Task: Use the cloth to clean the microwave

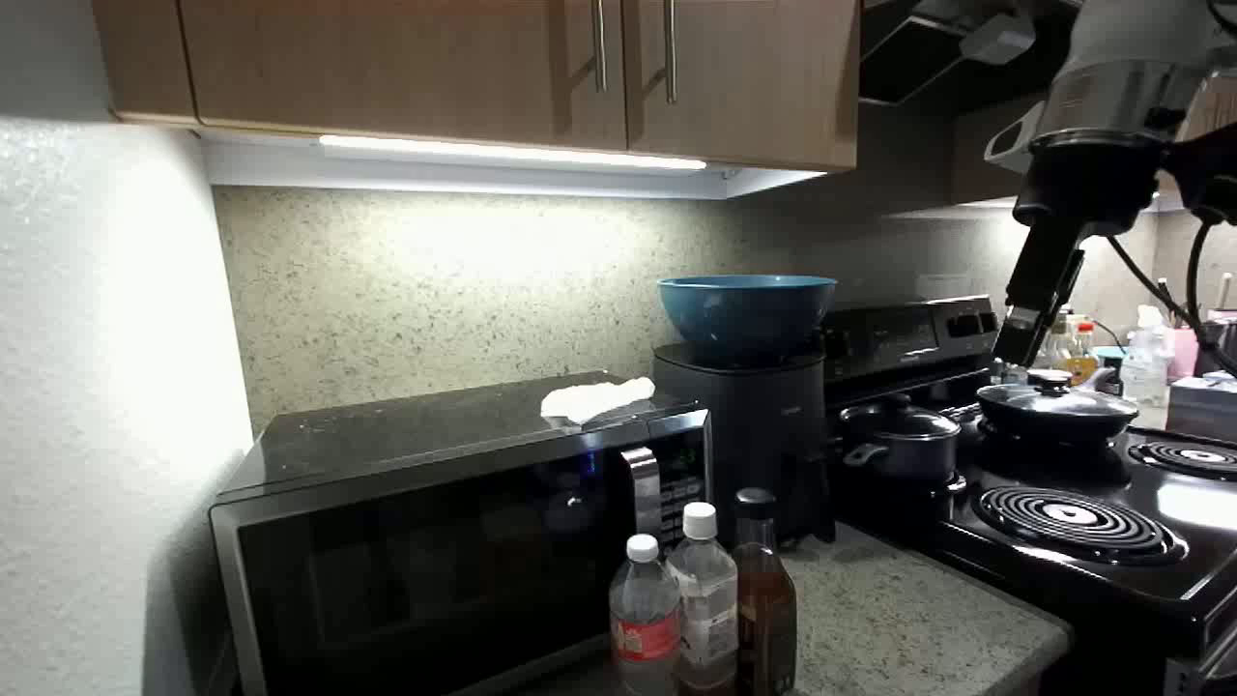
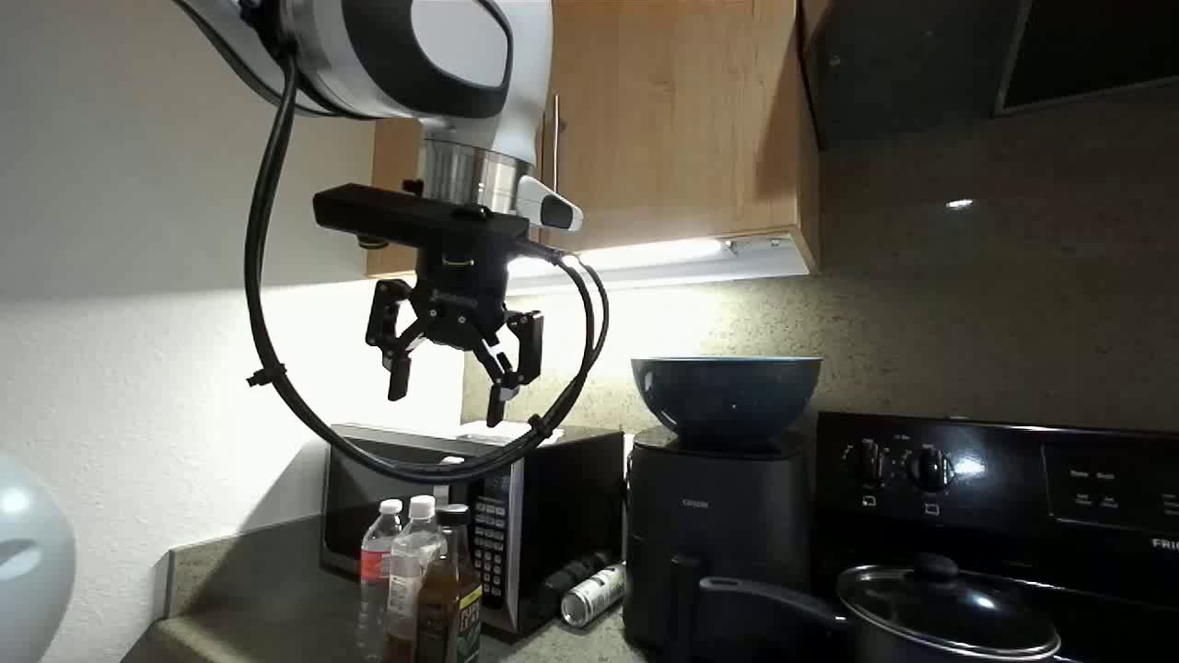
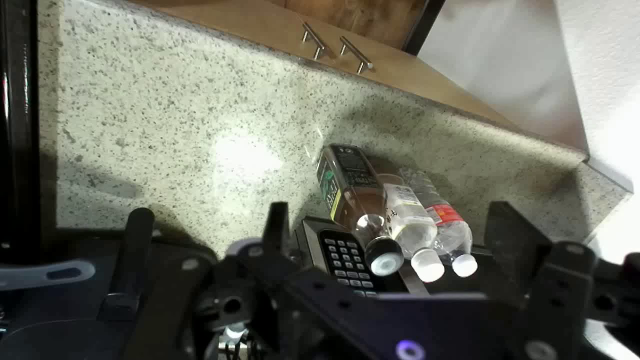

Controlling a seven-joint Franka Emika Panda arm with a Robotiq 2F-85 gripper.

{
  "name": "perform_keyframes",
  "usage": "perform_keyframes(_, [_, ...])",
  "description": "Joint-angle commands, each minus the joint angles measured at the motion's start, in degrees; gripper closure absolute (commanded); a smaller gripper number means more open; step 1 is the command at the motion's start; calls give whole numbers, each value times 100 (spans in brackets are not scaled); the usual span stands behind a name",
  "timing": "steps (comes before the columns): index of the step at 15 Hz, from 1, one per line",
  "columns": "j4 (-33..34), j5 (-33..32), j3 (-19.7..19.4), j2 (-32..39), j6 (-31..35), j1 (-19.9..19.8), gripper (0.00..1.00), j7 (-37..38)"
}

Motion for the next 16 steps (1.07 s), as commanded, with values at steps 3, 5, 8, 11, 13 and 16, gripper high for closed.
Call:
perform_keyframes(3, [14,57,56,20,-17,-72,0,-49])
perform_keyframes(5, [14,57,55,20,-17,-72,0,-49])
perform_keyframes(8, [403,-110,31,587,-58,36,0,-240])
perform_keyframes(11, [908,-286,150,1207,-85,134,0,-339])
perform_keyframes(13, [1332,-428,287,1692,-142,234,0,-411])
perform_keyframes(16, [1868,-533,510,2247,-208,325,0,-481])
